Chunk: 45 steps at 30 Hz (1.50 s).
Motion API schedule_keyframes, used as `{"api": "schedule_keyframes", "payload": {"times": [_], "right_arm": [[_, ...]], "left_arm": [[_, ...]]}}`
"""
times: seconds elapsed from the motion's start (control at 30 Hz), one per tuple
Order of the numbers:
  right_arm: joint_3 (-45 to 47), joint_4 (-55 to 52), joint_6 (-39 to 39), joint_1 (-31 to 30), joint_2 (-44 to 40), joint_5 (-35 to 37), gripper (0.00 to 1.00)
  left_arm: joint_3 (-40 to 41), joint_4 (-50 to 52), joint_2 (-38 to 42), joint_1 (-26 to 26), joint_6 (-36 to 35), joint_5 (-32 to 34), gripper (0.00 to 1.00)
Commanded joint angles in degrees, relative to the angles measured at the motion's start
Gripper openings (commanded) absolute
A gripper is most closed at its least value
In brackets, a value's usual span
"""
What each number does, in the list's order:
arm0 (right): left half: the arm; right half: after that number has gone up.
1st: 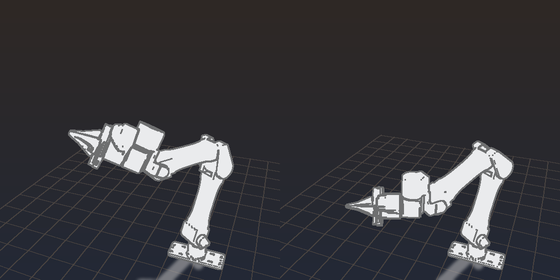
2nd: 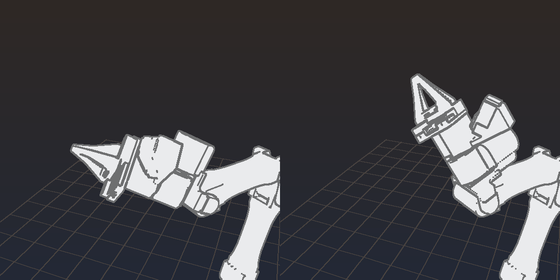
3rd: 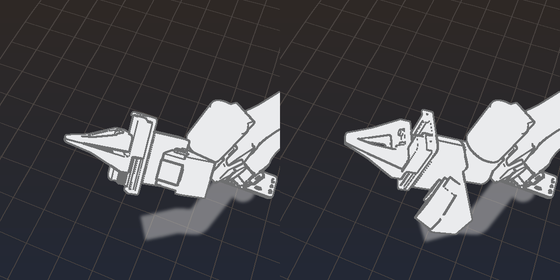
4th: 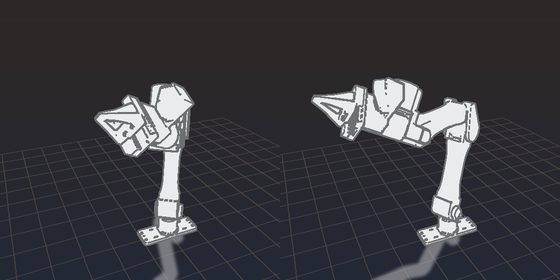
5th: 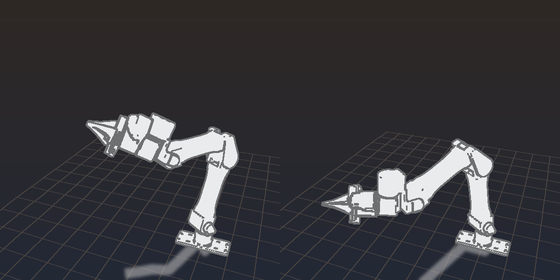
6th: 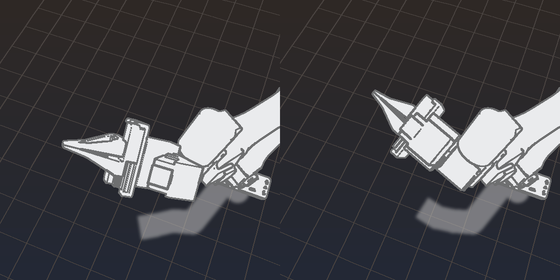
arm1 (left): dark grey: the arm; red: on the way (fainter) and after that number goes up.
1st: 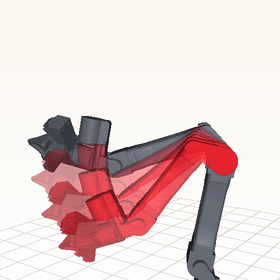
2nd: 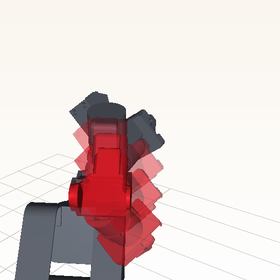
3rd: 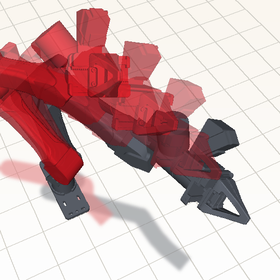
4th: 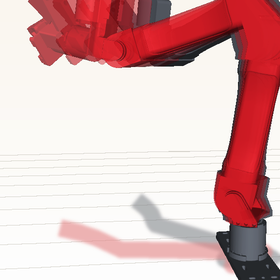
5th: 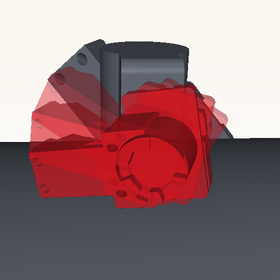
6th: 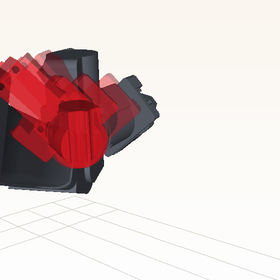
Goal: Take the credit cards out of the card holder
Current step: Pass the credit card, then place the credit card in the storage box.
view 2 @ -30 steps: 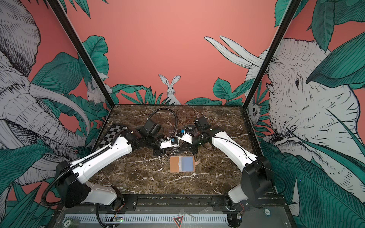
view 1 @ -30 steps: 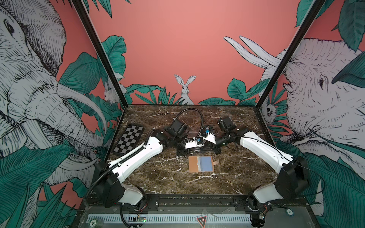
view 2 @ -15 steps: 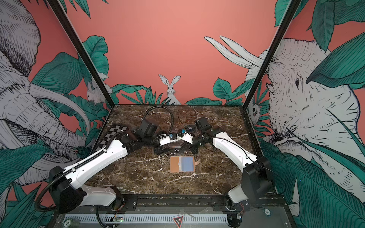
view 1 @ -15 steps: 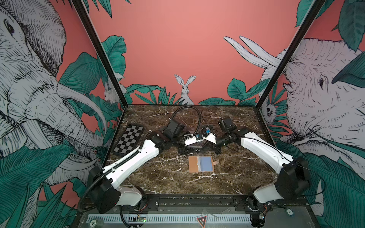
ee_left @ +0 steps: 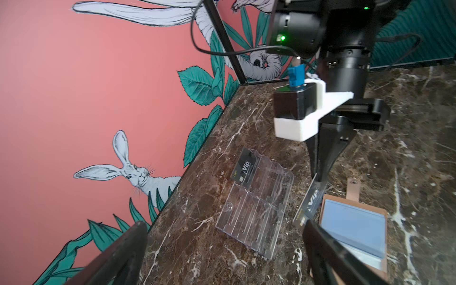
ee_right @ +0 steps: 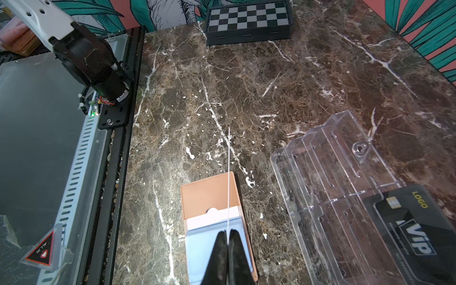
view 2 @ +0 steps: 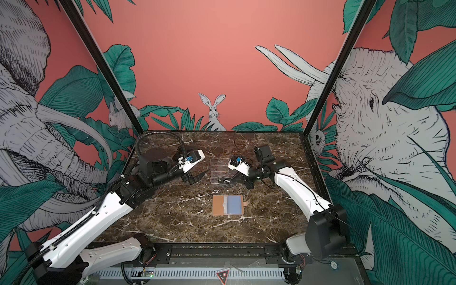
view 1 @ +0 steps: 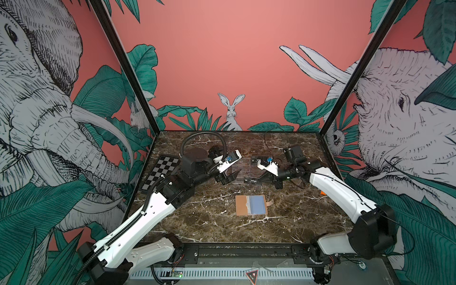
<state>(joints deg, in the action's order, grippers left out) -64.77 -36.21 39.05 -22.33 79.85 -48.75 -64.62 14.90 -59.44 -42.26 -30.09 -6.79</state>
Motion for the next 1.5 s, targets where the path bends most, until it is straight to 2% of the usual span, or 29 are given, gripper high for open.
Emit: {"api": "schedule_keyframes", "payload": {"times": [0.0, 0.4, 0.73, 1.1, 1.47], "right_arm": [[-0.16, 2.29, 0.46, 1.71, -1.34, -1.76, 0.0], [-6.36, 5.51, 4.65, 11.95, 3.09, -8.2, 0.0], [-14.78, 3.76, 9.28, 16.63, 11.34, -11.51, 0.0], [-28.06, -10.82, 22.44, 17.45, 23.62, -10.99, 0.0], [-38.11, -20.28, 32.12, 17.76, 31.57, -10.47, 0.0]], "left_arm": [[-1.48, -2.75, 1.41, 0.4, 2.52, 4.45, 0.99], [1.52, -4.99, 3.31, 0.34, 7.05, 7.22, 0.99], [3.83, -4.47, 4.99, 0.34, 10.16, 7.23, 0.99], [5.55, -5.74, 3.98, 0.34, 13.08, 6.98, 0.99], [7.58, -7.64, 3.94, 0.36, 12.76, 5.43, 0.99]]}}
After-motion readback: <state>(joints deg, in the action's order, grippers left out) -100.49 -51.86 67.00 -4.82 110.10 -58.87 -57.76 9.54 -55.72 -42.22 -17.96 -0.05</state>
